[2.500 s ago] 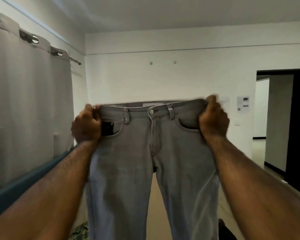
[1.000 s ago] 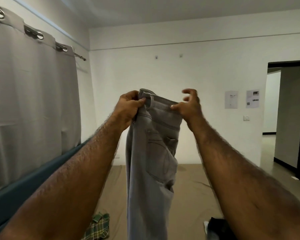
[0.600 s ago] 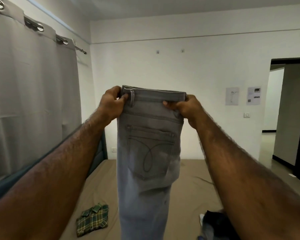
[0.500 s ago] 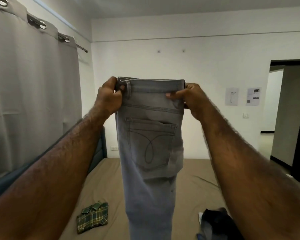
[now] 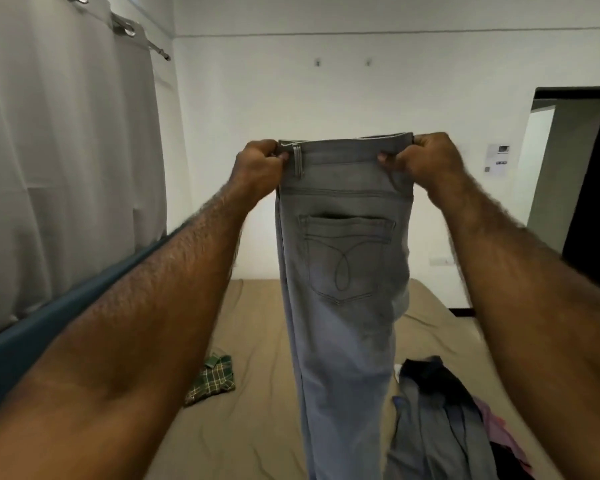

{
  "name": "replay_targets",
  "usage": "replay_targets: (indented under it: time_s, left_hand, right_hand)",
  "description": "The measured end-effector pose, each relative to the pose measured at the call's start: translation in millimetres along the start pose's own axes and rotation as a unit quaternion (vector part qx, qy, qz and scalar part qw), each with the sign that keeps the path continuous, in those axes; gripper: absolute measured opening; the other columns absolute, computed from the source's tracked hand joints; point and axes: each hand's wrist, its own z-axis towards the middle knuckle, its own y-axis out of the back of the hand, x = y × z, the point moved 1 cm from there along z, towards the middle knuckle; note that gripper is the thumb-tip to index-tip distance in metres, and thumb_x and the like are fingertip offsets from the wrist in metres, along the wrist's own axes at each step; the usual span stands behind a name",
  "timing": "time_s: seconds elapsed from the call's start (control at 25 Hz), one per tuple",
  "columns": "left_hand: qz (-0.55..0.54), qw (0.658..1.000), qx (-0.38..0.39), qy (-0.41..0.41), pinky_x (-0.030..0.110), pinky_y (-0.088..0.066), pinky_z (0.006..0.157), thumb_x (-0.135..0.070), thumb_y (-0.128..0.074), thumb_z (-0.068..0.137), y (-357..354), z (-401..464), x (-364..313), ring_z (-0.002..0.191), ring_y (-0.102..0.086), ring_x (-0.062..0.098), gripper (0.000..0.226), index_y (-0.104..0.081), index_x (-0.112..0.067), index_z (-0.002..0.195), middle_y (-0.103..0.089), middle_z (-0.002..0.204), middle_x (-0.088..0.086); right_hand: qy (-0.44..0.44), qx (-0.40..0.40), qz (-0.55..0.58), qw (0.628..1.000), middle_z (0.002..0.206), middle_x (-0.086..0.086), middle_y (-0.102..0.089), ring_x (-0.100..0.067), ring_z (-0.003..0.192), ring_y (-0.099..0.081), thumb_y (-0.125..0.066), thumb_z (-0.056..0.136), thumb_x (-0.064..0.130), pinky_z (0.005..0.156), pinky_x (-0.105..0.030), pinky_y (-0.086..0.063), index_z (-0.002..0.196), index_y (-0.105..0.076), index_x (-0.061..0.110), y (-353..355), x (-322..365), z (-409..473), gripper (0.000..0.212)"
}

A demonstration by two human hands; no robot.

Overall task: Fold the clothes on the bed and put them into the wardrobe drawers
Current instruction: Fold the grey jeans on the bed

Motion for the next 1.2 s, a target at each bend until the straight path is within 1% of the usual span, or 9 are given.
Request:
replay_targets:
  time_s: [0.16, 0.28, 0.36, 0.44, 0.56, 0.76, 0.92, 1.08, 1.2]
  left_hand:
    - [-0.088, 0.994, 0.051, -0.043, 0.050, -0.066, 0.078, -0.025, -0.066, 0.095, 12, -28, -27, 0.087, -0.073, 0.025, 0.016, -0.078, -0.013, 0.095, -0.074, 0.094, 0.007]
    - [-0.211, 0.959, 0.188, -0.019, 0.036, -0.061, 0.071, -0.013, -0.058, 0.105, 25, -36, -29, 0.085, -0.068, 0.020, 0.018, -0.075, -0.010, 0.110, -0.073, 0.097, 0.006]
    - [0.032, 0.980, 0.190, 0.047, 0.034, -0.057, 0.073, -0.014, -0.063, 0.100, 12, -46, -8, 0.084, -0.068, 0.023, 0.015, -0.077, -0.009, 0.104, -0.076, 0.099, 0.011]
    - [0.180, 0.982, 0.041, 0.033, 0.031, -0.053, 0.074, -0.018, -0.063, 0.093, -9, -51, 16, 0.084, -0.066, 0.026, 0.014, -0.077, -0.014, 0.094, -0.075, 0.094, 0.009]
    - [0.038, 0.995, -0.091, -0.016, 0.024, -0.045, 0.066, -0.015, -0.055, 0.086, -14, -56, 21, 0.079, -0.063, 0.024, 0.020, -0.072, -0.025, 0.086, -0.070, 0.083, -0.001]
    - [0.008, 0.978, 0.175, 0.113, 0.038, -0.057, 0.083, -0.011, -0.072, 0.095, 17, -37, 14, 0.082, -0.074, 0.020, 0.005, -0.076, -0.010, 0.093, -0.075, 0.084, 0.003]
    - [-0.025, 0.993, 0.091, 0.069, 0.034, -0.048, 0.070, -0.013, -0.072, 0.091, 24, -25, -10, 0.073, -0.070, 0.016, 0.007, -0.074, -0.007, 0.092, -0.072, 0.074, -0.001]
    - [-0.066, 0.986, 0.144, -0.043, 0.031, -0.040, 0.061, -0.007, -0.061, 0.091, 34, -27, -16, 0.067, -0.059, 0.016, 0.022, -0.061, 0.015, 0.086, -0.059, 0.076, 0.012]
    - [-0.112, 0.967, 0.185, -0.134, 0.030, -0.037, 0.056, -0.001, -0.056, 0.092, 38, -33, -8, 0.067, -0.051, 0.017, 0.023, -0.055, 0.014, 0.074, -0.049, 0.075, 0.014]
  right_hand:
    - [0.010, -0.015, 0.083, 0.996, 0.089, -0.008, -0.077, -0.025, 0.080, -0.074, -0.094, 0.056, 0.020, 0.085, -0.051, -0.065, 0.087, -0.079, 0.003, 24, 12, -25, 0.039]
    - [-0.017, 0.100, 0.186, 0.977, 0.097, -0.013, -0.076, -0.031, 0.089, -0.073, -0.085, 0.077, 0.014, 0.090, -0.046, -0.062, 0.099, -0.078, 0.004, 29, 17, -36, 0.026]
    - [-0.092, 0.121, -0.086, 0.985, 0.093, -0.011, -0.075, -0.030, 0.091, -0.070, -0.088, 0.078, 0.026, 0.086, -0.039, -0.058, 0.093, -0.077, 0.009, 10, 1, -40, 0.026]
    - [-0.020, -0.021, -0.254, 0.967, 0.091, -0.006, -0.076, -0.028, 0.092, -0.071, -0.090, 0.072, 0.040, 0.081, -0.036, -0.058, 0.090, -0.077, 0.015, -11, -17, -43, 0.033]
    - [0.068, -0.086, -0.141, 0.984, 0.084, 0.003, -0.076, -0.020, 0.084, -0.070, -0.090, 0.069, 0.042, 0.075, -0.031, -0.057, 0.097, -0.081, 0.021, -16, -22, -48, 0.036]
    - [-0.103, 0.145, -0.096, 0.979, 0.082, -0.010, -0.070, -0.025, 0.076, -0.067, -0.090, 0.069, 0.012, 0.073, -0.036, -0.060, 0.091, -0.075, 0.005, 12, -5, -38, 0.028]
    - [-0.067, 0.081, 0.066, 0.992, 0.075, -0.005, -0.070, -0.024, 0.067, -0.067, -0.085, 0.060, 0.009, 0.065, -0.031, -0.057, 0.076, -0.073, 0.012, 17, 12, -37, 0.021]
    - [-0.020, 0.097, 0.068, 0.993, 0.075, -0.011, -0.063, -0.030, 0.070, -0.063, -0.081, 0.042, 0.009, 0.067, -0.032, -0.054, 0.070, -0.067, 0.006, 37, 27, -39, 0.031]
    - [0.001, 0.128, 0.077, 0.989, 0.091, -0.021, -0.064, -0.036, 0.081, -0.064, -0.081, 0.036, 0.015, 0.082, -0.041, -0.053, 0.097, -0.069, -0.016, 40, 19, -41, 0.070]
